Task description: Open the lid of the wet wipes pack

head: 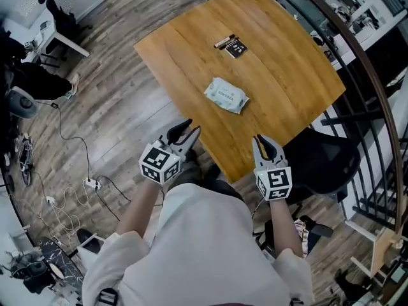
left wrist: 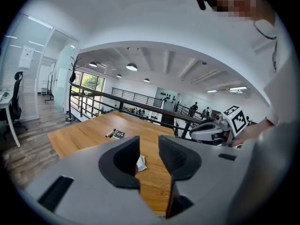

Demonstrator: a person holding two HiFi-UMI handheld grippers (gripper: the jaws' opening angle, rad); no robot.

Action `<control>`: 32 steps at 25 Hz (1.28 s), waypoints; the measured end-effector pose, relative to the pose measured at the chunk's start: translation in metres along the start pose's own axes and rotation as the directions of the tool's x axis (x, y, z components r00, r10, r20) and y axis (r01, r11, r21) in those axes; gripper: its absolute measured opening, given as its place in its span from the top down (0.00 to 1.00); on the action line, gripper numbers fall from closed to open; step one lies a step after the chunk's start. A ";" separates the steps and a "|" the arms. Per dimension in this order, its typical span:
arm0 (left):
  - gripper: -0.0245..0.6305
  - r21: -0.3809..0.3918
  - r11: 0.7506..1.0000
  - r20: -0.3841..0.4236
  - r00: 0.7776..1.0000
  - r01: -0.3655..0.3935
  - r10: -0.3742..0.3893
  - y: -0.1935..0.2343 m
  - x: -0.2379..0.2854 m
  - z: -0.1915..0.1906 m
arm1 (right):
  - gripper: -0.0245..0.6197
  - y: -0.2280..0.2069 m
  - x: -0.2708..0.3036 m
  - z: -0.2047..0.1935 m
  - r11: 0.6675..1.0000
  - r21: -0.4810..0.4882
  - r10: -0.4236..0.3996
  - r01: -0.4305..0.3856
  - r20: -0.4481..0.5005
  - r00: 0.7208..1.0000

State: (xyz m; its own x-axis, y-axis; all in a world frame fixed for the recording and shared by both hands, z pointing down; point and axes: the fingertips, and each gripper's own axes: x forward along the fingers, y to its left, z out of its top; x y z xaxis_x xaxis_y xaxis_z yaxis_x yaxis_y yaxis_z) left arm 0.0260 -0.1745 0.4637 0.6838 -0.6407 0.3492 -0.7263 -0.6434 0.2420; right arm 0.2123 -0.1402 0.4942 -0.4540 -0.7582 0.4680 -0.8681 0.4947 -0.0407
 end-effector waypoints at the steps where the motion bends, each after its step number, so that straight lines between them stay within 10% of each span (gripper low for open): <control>1: 0.78 -0.001 1.000 -0.005 1.000 0.002 -0.002 0.003 0.003 0.000 | 0.91 -0.001 0.004 0.001 1.000 0.002 0.001 -0.001 -0.005 1.000; 16: 0.78 0.017 0.992 -0.129 0.984 0.127 -0.124 0.070 0.085 -0.028 | 0.91 -0.023 0.091 0.002 0.997 0.044 -0.061 0.065 -0.087 0.994; 32: 0.75 0.151 0.942 -0.318 0.917 0.301 -0.242 0.128 0.193 -0.106 | 0.91 -0.036 0.207 -0.043 0.999 -0.017 -0.050 0.048 -0.227 0.973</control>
State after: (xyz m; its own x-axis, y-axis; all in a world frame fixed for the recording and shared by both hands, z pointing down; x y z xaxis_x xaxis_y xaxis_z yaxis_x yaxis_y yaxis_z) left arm 0.0581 -0.3361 0.6581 0.7805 -0.2981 0.5496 -0.4676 -0.8618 0.1966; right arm 0.1581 -0.2964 0.6309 -0.3522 -0.6661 0.6575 -0.8855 0.4647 -0.0036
